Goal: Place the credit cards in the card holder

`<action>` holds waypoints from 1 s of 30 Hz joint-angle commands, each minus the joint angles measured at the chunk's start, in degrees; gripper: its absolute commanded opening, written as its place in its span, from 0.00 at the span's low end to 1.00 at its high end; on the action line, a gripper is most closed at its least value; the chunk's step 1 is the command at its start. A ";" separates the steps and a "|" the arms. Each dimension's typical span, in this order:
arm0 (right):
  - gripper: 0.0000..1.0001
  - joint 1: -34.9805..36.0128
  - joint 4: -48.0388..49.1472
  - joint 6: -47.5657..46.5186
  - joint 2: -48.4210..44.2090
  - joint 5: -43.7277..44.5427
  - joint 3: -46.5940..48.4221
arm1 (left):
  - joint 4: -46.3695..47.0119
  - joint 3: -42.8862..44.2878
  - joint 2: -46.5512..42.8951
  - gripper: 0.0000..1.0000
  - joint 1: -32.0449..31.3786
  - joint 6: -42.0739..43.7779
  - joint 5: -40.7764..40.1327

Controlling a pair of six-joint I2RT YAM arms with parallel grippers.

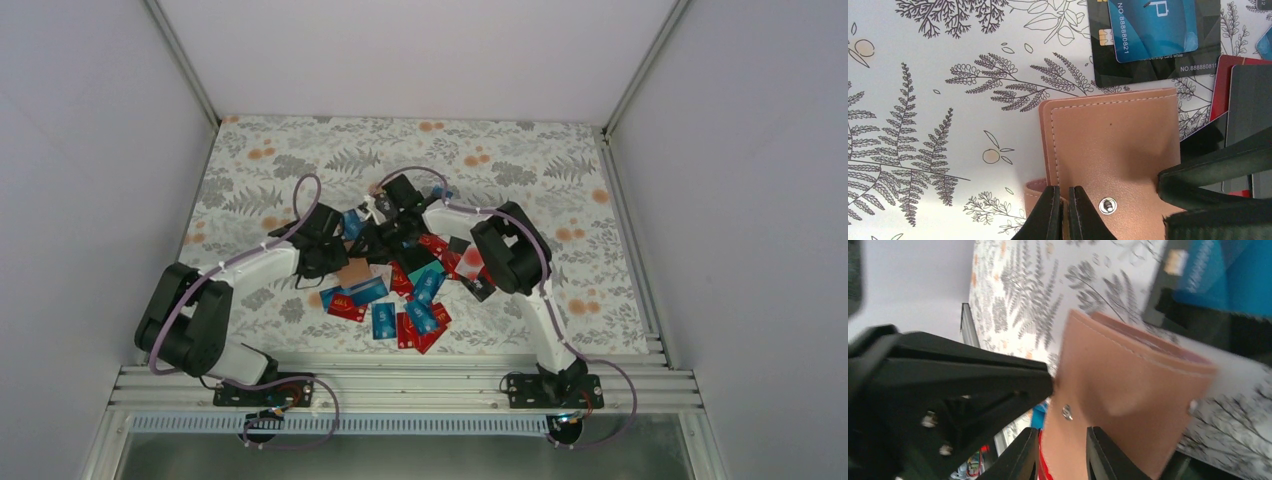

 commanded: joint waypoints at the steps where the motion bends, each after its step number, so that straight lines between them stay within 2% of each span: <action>1: 0.26 -0.36 2.24 -0.72 0.00 0.89 -3.73 | -1.19 2.22 1.20 0.05 -0.16 0.00 0.03; 25: 0.24 0.34 4.70 -0.54 1.83 0.14 -5.21 | -2.34 7.72 9.00 0.05 -2.22 -0.70 1.04; 30: 0.24 0.34 4.54 -0.62 1.42 -0.11 -5.23 | -2.52 7.98 10.01 0.11 -2.72 -1.30 0.03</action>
